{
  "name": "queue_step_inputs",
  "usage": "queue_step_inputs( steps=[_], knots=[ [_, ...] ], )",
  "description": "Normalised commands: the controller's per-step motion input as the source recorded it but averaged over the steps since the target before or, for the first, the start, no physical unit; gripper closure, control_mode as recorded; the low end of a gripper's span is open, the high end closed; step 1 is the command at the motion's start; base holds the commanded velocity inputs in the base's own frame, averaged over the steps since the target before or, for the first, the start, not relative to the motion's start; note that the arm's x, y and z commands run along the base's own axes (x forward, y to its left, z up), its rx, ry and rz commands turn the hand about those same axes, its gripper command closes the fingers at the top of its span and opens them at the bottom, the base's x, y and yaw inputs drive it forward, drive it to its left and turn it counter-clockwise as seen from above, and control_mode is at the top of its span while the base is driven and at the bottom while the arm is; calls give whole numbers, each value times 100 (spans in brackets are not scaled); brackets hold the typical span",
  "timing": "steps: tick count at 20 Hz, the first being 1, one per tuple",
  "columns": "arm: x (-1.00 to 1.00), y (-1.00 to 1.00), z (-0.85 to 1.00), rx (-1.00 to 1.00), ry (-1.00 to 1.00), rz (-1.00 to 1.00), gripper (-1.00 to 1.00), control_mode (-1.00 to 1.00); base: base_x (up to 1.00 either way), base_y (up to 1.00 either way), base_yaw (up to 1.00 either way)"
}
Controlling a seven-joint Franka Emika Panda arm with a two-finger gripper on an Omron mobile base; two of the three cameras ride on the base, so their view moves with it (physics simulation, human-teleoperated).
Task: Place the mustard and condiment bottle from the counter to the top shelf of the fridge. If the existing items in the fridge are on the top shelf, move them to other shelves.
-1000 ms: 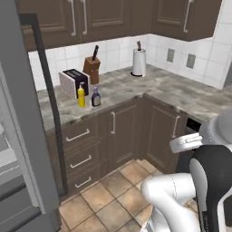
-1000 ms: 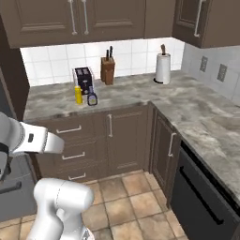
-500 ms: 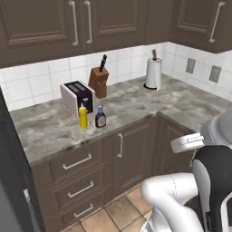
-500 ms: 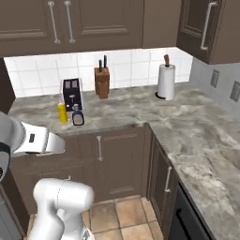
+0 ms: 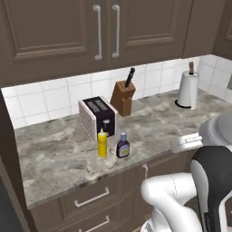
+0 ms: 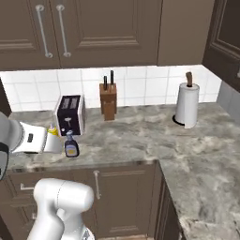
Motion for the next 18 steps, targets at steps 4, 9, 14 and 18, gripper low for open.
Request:
queue_step_inputs(
  steps=[4,9,14,18],
  knots=[
    [0,0,0,0,0,0,-100,100,90,-37,37],
    [50,-38,-4,0,12,31,-100,-100,35,-22,19],
    [79,-58,-26,0,25,56,-100,-100,0,0,0],
    [93,-31,-36,0,20,65,-100,-100,0,0,0]
  ],
)
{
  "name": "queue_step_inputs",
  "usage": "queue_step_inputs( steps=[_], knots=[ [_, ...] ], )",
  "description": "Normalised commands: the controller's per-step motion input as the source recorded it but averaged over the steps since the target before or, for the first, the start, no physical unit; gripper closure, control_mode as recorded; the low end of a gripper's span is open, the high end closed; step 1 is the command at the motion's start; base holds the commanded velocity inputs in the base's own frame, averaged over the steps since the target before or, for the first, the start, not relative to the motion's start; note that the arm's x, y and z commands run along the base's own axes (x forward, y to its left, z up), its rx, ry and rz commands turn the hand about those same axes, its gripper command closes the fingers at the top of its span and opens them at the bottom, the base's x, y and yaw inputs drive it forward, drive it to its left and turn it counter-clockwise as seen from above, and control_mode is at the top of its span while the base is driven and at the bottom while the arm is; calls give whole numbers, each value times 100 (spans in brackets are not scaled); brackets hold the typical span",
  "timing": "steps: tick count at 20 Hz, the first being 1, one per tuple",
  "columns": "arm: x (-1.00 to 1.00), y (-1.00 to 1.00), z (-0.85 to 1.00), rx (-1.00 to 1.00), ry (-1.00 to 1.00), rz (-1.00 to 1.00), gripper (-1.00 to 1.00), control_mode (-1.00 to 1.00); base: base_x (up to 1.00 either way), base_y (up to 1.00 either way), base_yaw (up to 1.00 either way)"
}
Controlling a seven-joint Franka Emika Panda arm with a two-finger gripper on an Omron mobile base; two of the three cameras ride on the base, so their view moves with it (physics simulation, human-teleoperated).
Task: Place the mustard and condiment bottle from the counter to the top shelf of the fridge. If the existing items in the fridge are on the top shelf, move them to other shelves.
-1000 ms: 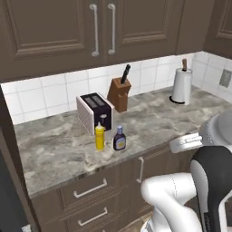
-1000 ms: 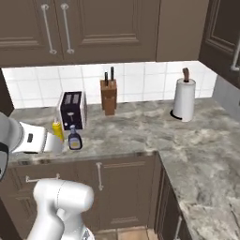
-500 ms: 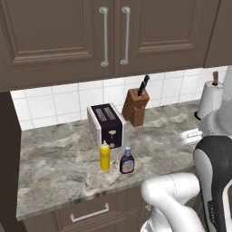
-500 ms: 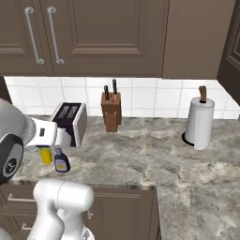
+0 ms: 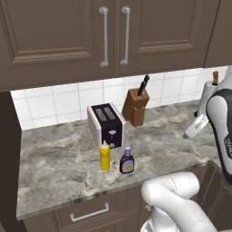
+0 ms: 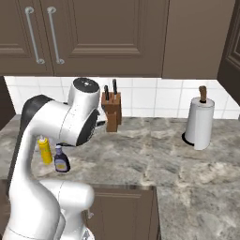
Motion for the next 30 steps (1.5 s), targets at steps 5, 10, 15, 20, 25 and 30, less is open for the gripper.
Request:
queue_step_inputs(
  steps=[5,10,15,20,25,30],
  knots=[
    [96,-17,-56,17,-5,71,-100,-100,0,0,0],
    [98,0,-67,25,-1,71,-100,-100,0,0,0],
    [71,35,-76,21,-2,52,-100,-100,0,0,0],
    [19,61,-45,2,0,13,-100,-100,0,0,0],
    [21,29,-67,8,-9,-5,-100,-100,0,0,0],
    [20,2,-61,23,-19,-13,-100,-100,0,0,0]
  ],
)
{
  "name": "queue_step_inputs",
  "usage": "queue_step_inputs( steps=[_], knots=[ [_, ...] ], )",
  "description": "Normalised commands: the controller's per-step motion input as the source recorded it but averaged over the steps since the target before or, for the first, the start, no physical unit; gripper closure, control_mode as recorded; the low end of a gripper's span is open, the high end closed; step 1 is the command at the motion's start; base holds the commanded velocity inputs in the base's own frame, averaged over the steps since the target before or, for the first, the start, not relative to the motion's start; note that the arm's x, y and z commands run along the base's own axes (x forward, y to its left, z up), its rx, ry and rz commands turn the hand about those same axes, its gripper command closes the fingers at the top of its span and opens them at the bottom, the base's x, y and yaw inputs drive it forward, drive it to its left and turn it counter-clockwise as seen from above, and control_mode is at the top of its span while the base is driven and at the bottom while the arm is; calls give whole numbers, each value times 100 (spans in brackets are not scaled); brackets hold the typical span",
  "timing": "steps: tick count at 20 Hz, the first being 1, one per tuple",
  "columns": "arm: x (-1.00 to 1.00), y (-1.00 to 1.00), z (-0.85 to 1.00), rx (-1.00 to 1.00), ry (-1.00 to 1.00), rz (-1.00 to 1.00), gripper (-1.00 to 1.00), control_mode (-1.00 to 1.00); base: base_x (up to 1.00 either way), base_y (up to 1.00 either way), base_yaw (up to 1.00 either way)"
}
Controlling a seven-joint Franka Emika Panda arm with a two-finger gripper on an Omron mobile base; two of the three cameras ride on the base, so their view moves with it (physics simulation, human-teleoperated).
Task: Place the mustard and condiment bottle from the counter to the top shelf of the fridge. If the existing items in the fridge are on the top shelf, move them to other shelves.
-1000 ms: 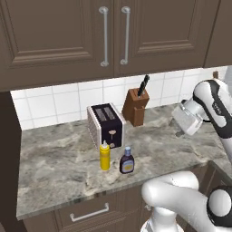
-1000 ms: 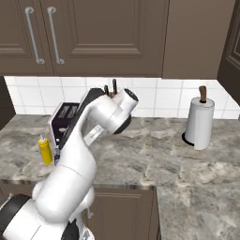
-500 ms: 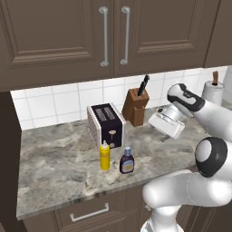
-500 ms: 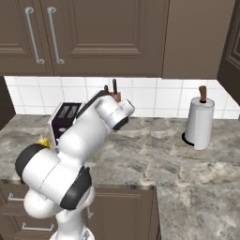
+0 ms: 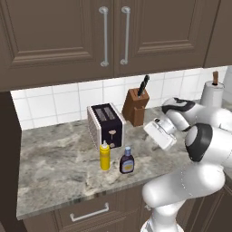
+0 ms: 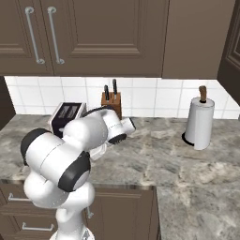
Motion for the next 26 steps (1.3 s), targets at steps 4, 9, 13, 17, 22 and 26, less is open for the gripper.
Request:
queue_step_inputs(
  steps=[4,9,13,17,22,26],
  knots=[
    [10,9,-14,5,-9,-7,-100,-100,0,0,0],
    [-19,24,-2,0,0,0,-100,-100,0,0,0],
    [-15,34,-3,-2,0,0,-100,-100,0,0,0],
    [-3,40,-3,-1,0,2,-100,-100,0,0,0],
    [-9,31,-17,0,0,1,-100,-100,0,0,0],
    [0,20,-13,0,0,1,-100,-100,0,0,0]
  ],
)
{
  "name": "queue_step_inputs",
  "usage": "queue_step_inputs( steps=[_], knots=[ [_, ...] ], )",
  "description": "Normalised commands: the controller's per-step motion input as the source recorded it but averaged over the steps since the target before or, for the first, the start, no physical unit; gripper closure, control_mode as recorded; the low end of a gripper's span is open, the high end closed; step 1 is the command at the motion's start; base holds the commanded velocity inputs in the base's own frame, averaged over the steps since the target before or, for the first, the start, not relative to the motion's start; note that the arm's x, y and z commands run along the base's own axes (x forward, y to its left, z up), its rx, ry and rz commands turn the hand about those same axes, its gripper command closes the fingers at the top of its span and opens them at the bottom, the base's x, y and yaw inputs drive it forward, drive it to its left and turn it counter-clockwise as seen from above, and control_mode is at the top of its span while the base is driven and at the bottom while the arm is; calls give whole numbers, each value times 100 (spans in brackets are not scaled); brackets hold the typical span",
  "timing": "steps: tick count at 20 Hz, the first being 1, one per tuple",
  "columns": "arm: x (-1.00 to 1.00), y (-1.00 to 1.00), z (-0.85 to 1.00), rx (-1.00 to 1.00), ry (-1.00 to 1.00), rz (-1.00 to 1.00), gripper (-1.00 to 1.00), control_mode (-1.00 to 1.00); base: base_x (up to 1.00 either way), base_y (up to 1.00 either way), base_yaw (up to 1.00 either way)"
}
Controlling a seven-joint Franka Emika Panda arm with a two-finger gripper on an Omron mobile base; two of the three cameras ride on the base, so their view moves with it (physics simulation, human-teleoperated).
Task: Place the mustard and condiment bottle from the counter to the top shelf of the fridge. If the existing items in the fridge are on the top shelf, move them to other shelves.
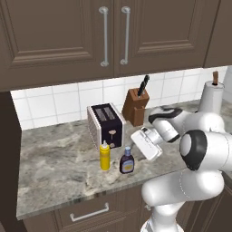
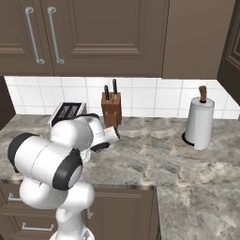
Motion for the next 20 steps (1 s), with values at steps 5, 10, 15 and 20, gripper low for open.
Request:
queue_step_inputs(
  steps=[5,10,15,20],
  knots=[
    [0,8,-19,0,0,3,-100,-100,0,0,0],
    [0,8,-17,0,0,4,-100,-100,0,0,0],
    [0,10,-5,0,0,2,-100,-100,0,0,0],
    [0,8,-8,0,0,0,-100,-100,0,0,0]
  ],
)
